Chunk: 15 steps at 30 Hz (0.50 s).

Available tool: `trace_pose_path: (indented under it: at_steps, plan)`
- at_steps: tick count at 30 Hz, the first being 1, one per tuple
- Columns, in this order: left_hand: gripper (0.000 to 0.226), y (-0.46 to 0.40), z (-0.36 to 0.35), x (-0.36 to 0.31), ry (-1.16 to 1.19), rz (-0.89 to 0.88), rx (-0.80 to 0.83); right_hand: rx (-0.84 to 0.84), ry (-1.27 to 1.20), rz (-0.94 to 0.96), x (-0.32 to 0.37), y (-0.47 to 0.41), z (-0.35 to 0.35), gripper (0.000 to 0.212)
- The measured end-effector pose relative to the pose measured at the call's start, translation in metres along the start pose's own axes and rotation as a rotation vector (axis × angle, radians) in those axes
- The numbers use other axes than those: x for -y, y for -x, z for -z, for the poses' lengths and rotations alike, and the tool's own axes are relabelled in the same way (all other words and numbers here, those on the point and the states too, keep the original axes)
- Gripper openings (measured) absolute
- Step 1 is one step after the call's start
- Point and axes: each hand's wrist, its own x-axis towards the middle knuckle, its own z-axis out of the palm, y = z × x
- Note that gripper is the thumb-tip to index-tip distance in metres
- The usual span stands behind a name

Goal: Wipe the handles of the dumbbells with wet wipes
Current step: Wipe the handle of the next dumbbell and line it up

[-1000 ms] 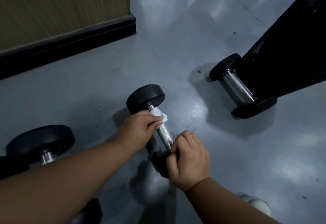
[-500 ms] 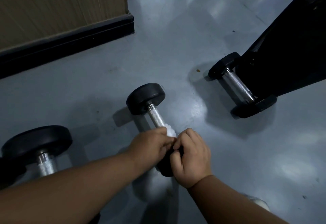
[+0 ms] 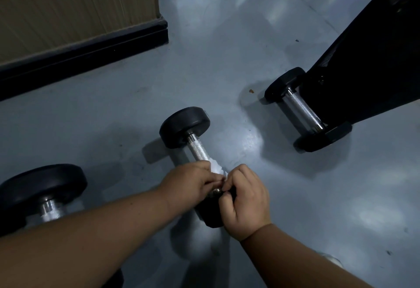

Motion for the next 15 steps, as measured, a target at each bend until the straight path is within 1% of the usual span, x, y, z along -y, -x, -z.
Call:
trace_pose_path:
  at_steps: [2,4,5,6,8,10,11,13,15]
  plan:
    - [0.034,-0.011,0.013,0.009,-0.008,0.039,-0.055,-0.005,-0.003,-0.001,0.000,0.000,0.000,0.007]
    - [0.026,-0.019,0.025,0.019,0.053,0.100,-0.166,-0.006,-0.003,-0.004,0.001,0.000,0.000,0.007]
    - [0.027,-0.020,0.027,0.022,0.066,0.108,-0.198,-0.006,-0.001,0.000,0.002,0.000,0.000,0.007]
    - [0.030,-0.020,0.026,0.021,0.060,0.099,-0.191,-0.007,0.000,0.005,0.002,0.000,0.000,0.007]
    - [0.035,-0.013,0.016,0.013,0.041,0.031,-0.115,-0.006,-0.002,0.009,0.001,0.000,0.000,0.007]
    - [0.034,-0.007,0.006,0.003,0.065,-0.018,-0.023,-0.008,-0.011,0.001,0.000,0.000,0.000,0.007]
    - [0.034,-0.007,0.006,0.003,0.064,-0.024,-0.016,-0.009,-0.017,-0.005,-0.001,-0.001,0.000,0.007]
    - [0.035,-0.014,0.012,0.008,0.035,-0.001,-0.068,-0.005,-0.021,-0.017,-0.003,-0.001,0.001,0.007]
    - [0.037,-0.019,0.022,0.017,0.069,0.070,-0.164,0.001,-0.027,-0.022,-0.003,0.000,0.001,0.007]
